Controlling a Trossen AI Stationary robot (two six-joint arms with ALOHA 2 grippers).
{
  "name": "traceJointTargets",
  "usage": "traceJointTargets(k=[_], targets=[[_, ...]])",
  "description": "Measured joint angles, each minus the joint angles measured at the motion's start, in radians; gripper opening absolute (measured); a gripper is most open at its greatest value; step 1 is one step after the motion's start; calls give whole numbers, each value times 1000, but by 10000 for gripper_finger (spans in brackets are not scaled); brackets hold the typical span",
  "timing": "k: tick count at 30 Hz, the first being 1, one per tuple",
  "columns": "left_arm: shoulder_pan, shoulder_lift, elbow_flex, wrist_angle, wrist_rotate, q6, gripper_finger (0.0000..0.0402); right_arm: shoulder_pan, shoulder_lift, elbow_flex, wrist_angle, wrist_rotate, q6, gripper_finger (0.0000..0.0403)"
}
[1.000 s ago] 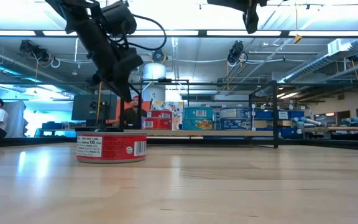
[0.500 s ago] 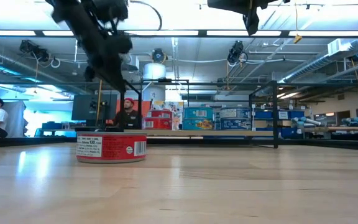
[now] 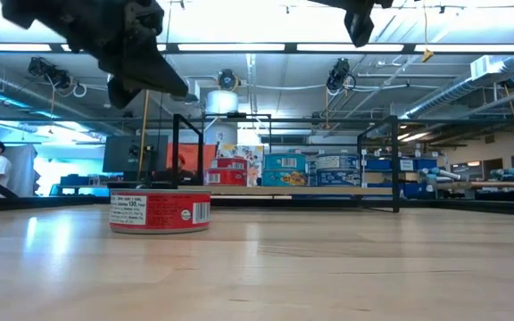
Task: Stack canned seafood by type on shelf
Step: Stack the red tuna can on top of the other red tuna can
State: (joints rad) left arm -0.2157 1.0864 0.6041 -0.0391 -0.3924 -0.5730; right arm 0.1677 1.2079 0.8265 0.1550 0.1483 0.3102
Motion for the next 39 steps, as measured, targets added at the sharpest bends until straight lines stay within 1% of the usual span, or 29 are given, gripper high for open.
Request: traceJointTargets(k=[3,6,8,11,14,19,23,26,32,35,39], targets=[[-34,1,-69,90,-7,-11,0,27,0,0,6,36,-7,4],[-57,2,-146,227,-6,-7,0,69,6,13,1,110,-8,4],[-63,1,-196,317,11,1,0,101,25,41,-1,157,5,4],[-62,7,-260,408,32,62,0,136,94,98,-31,180,9,4],[-62,6,-289,464,41,126,0,154,196,171,-96,180,35,4],[-58,6,-319,456,46,199,0,173,366,307,-129,156,62,4],[-58,7,-351,474,46,203,0,186,483,397,-134,110,62,4],[-58,20,-393,547,46,201,0,194,560,448,-134,89,64,4],[-59,70,-460,668,26,200,0,205,688,511,-135,84,73,4],[-59,120,-461,690,25,201,0,208,735,530,-133,83,84,4],[-59,208,-461,771,49,207,0,209,780,530,-143,83,89,4]])
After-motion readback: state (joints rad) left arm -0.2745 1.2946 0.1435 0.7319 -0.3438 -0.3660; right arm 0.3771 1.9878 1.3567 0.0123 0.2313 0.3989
